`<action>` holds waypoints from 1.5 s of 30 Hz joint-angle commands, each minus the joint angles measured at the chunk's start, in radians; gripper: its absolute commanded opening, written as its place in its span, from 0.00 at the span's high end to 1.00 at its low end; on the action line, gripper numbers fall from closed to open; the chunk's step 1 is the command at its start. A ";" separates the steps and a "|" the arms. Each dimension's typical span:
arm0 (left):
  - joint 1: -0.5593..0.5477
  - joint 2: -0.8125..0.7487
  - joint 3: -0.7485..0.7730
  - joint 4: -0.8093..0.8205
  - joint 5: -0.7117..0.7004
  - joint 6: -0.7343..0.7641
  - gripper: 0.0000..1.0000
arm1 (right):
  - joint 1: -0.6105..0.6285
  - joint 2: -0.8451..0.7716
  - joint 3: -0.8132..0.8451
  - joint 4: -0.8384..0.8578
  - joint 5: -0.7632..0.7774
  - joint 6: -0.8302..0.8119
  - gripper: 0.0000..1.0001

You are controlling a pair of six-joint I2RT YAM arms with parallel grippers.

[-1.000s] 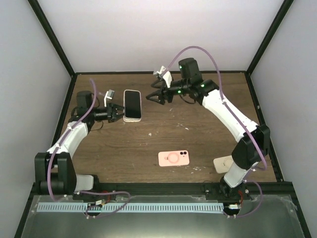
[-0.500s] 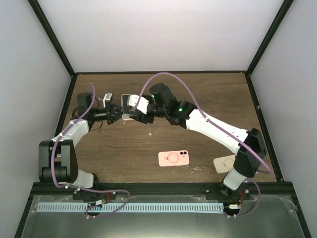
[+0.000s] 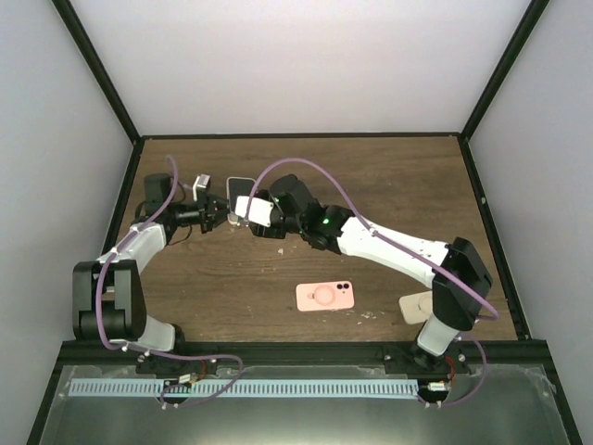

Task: Take the phone out of the phone case
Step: Remove the phone case from the phone.

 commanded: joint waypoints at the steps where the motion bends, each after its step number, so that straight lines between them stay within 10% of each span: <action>1: 0.004 -0.021 0.015 0.038 0.039 -0.004 1.00 | 0.015 0.003 -0.010 0.092 0.103 -0.041 0.41; 13: 0.004 -0.017 0.029 -0.045 -0.004 0.087 1.00 | 0.015 0.010 0.028 0.089 0.124 -0.037 0.52; 28: 0.004 -0.006 0.021 0.010 0.028 0.024 1.00 | 0.061 0.054 -0.184 0.517 0.332 -0.353 0.65; 38: 0.014 -0.005 0.028 -0.028 -0.019 0.059 1.00 | 0.082 0.063 -0.136 0.495 0.331 -0.326 0.97; 45: 0.061 0.044 0.040 -0.033 -0.046 0.047 1.00 | 0.139 0.062 -0.127 0.479 0.354 -0.333 0.99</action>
